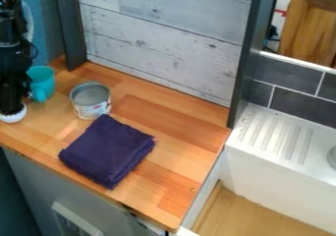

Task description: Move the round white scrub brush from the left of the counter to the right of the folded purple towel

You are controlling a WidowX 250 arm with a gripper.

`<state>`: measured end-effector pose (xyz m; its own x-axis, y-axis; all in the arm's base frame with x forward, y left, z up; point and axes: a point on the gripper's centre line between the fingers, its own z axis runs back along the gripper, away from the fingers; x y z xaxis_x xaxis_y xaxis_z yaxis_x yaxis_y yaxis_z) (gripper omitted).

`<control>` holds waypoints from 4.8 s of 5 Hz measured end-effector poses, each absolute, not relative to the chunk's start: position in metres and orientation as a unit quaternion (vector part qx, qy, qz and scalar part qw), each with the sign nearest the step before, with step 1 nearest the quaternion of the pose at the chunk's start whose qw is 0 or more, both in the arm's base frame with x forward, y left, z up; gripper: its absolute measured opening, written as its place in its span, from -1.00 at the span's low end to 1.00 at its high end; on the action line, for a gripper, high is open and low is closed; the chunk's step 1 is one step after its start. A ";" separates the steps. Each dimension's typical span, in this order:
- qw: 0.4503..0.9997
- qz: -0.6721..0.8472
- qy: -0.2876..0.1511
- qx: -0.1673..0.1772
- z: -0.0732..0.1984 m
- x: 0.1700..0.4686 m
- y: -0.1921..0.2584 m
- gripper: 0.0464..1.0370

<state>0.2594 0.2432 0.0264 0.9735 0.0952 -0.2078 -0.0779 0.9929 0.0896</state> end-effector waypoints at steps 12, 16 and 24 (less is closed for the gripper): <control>0.953 -0.293 0.080 -0.016 0.035 0.253 -0.018 -0.56; 0.952 -0.294 0.080 -0.015 0.021 0.262 -0.022 0.06; 0.997 -0.050 -0.053 0.019 0.110 0.328 0.161 0.94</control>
